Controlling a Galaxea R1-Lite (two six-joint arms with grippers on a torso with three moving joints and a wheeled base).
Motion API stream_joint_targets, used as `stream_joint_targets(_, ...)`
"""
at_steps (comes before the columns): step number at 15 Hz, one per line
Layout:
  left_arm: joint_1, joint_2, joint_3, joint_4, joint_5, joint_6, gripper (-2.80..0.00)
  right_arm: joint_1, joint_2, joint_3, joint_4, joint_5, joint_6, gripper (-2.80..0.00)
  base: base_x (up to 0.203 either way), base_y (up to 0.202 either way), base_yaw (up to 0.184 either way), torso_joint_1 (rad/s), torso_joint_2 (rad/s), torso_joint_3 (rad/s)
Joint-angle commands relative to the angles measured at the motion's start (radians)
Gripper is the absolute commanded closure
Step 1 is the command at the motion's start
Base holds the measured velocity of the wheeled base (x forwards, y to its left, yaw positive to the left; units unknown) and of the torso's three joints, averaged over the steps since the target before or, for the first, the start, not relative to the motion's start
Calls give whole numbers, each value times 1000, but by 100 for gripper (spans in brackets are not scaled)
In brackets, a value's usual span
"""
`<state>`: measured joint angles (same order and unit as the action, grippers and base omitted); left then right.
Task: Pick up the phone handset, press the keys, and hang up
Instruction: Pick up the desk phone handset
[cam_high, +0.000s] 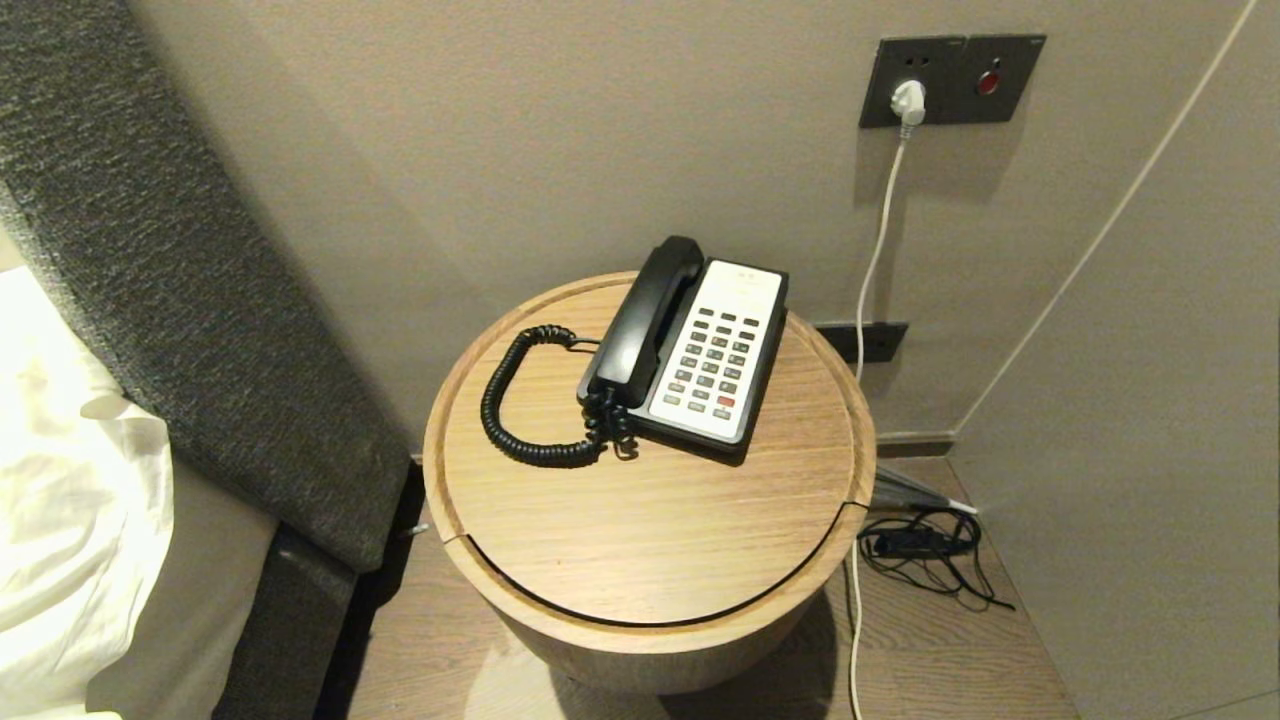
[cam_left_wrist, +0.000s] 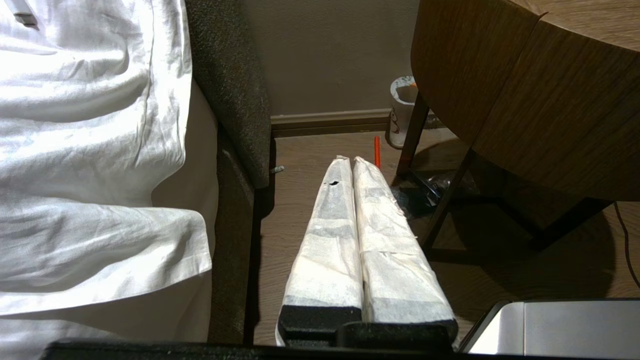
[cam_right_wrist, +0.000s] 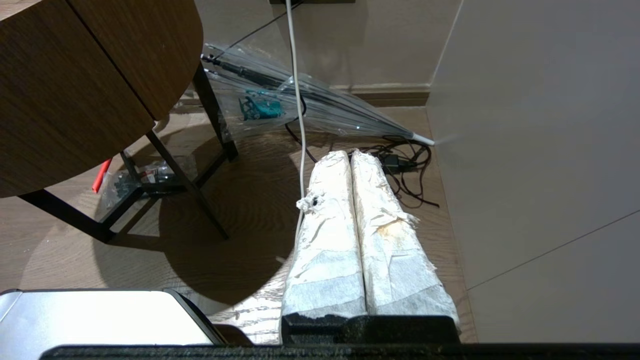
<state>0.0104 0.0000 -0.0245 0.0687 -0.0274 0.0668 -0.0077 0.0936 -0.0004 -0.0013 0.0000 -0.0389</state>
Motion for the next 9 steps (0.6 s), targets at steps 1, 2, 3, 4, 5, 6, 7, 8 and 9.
stream_joint_targets(1,0,2,0,0,0,1,0,1,1,0,0,0,-1,0,0,0,0,0,0,0)
stream_joint_targets(2,0,2,0,0,0,1,0,0,1,0,0,0,-1,0,0,0,0,0,0,0)
stream_joint_targets(3,0,2,0,0,0,1,0,0,0,0,0,0,-1,0,0,0,0,0,0,0)
stream_joint_targets(4,0,2,0,0,0,1,0,0,1,0,0,0,-1,0,0,0,0,0,0,0)
stream_joint_targets(5,0,2,-2,0,-2,7,0,0,1,0,0,0,-1,0,0,0,0,0,0,0)
stream_joint_targets(6,0,2,-2,0,-2,7,0,0,0,0,0,0,-1,0,0,0,0,0,0,0)
stream_joint_targets(7,0,2,-2,3,-1,4,0,1,1,0,0,0,-1,0,0,0,0,0,0,0)
stream_joint_targets(8,0,2,-3,2,-2,4,0,0,0,0,0,0,-1,0,0,0,0,0,0,0)
stream_joint_targets(9,0,2,-2,2,0,-1,0,0,1,0,0,0,-1,0,0,0,0,0,0,0)
